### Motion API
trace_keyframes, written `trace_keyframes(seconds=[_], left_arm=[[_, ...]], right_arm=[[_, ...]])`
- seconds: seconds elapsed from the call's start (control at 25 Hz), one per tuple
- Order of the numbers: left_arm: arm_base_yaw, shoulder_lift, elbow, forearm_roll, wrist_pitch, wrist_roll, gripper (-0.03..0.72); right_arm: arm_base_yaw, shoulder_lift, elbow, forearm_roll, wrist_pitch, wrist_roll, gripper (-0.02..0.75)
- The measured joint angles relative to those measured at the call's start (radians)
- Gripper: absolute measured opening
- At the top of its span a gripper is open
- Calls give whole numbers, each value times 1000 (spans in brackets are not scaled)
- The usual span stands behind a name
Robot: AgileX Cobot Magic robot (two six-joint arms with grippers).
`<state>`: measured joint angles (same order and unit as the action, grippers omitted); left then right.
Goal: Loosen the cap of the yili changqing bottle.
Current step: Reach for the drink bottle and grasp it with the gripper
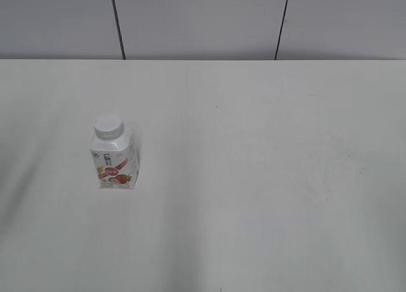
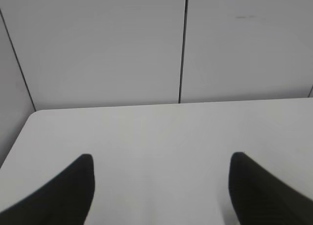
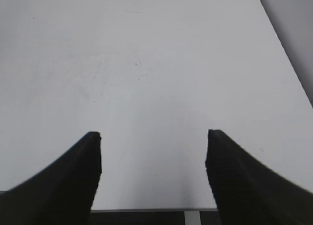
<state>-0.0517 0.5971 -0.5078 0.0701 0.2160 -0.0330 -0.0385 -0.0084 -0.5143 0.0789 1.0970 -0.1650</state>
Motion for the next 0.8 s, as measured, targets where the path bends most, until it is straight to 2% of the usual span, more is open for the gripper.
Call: trace_keyframes(seconds=[0.2,0.52,0.8], left_arm=[[0,103,134,10,-196,0,517],[0,252,232,195,-453,-17,512],[1,516,253,447,-730,-292,512]], right_arm=[[0,0,0,0,0,0,533],[0,0,0,0,0,0,533],[0,0,0,0,0,0,533]])
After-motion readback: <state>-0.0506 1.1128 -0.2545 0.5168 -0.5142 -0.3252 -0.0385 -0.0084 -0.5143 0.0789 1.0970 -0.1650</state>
